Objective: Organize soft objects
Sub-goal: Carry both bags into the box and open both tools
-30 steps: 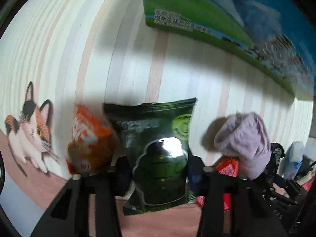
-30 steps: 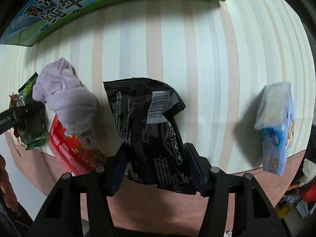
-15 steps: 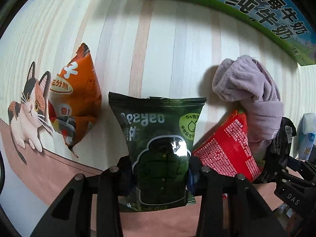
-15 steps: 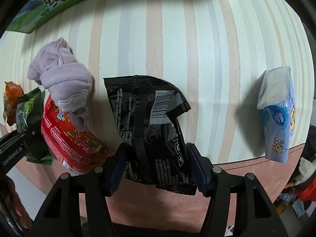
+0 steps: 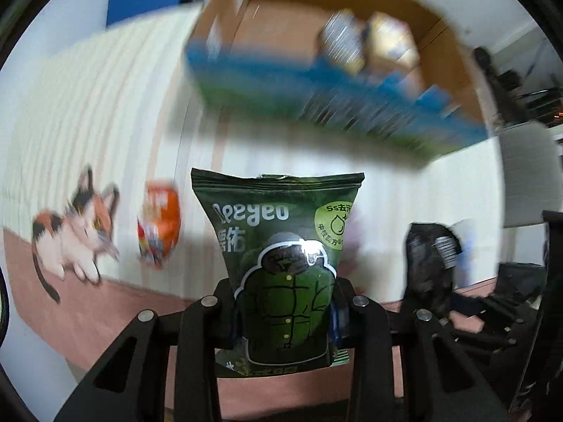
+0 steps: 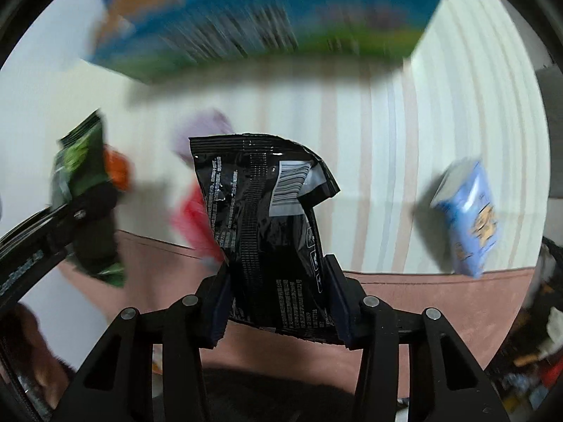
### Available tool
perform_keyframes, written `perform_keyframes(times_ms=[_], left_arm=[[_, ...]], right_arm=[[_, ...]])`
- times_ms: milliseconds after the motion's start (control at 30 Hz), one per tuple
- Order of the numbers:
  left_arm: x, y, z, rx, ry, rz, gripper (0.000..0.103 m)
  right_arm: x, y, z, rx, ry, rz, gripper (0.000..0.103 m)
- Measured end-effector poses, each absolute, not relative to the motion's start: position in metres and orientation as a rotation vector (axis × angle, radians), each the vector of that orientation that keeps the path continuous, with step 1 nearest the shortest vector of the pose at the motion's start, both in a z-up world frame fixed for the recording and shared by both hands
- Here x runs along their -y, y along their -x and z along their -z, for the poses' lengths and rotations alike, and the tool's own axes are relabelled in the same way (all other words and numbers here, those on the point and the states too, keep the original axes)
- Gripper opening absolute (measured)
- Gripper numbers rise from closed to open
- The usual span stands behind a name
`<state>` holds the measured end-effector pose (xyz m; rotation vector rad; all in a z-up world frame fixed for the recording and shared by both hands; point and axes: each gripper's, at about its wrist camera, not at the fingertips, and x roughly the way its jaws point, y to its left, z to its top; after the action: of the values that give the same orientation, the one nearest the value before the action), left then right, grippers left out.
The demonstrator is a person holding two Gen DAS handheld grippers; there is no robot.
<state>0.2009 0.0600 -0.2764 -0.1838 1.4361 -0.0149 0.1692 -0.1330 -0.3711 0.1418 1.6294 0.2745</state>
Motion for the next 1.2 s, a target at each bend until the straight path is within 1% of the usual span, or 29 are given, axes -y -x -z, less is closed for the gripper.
perform_keyframes(times_ms=[133, 233, 333, 433, 533, 667, 767, 1067, 1200], left_arm=[[-0.048, -0.238, 0.215, -1.348, 0.192, 0.1, 0.032], [-0.042, -0.283, 0.192, -1.305, 0.152, 0.125, 0.032], [-0.041, -0.332, 0.193, -1.298, 0.092, 0.105, 0.032], [-0.047, -0.38, 0.214, -1.356, 0.087, 0.093, 0.032], [-0.056, -0.424, 0.251, -1.447, 0.105, 0.075, 0.032], [-0.055, -0.458, 0.292, -1.541, 0.076, 0.068, 0.032], [-0.055, -0.481, 0.321, -1.61, 0.07, 0.065, 0.032], [-0.054, -0.528, 0.367, -1.687, 0.054, 0.031, 0.032], [-0.052, -0.538, 0.381, -1.74, 0.039, 0.017, 0.035]], right_arm=[[0.147, -0.197, 0.298, -1.498, -0.223, -0.325, 0.05], [0.162, -0.234, 0.257, -1.414, -0.242, -0.333, 0.05], [0.179, -0.288, 0.242, -1.37, -0.225, -0.279, 0.05], [0.186, -0.333, 0.258, -1.402, -0.203, -0.218, 0.05], [0.181, -0.364, 0.3, -1.49, -0.211, -0.169, 0.05], [0.17, -0.386, 0.344, -1.587, -0.205, -0.136, 0.05], [0.18, -0.398, 0.371, -1.644, -0.213, -0.127, 0.05], [0.171, -0.416, 0.411, -1.725, -0.184, -0.096, 0.05], [0.164, -0.423, 0.423, -1.76, -0.158, -0.095, 0.052]])
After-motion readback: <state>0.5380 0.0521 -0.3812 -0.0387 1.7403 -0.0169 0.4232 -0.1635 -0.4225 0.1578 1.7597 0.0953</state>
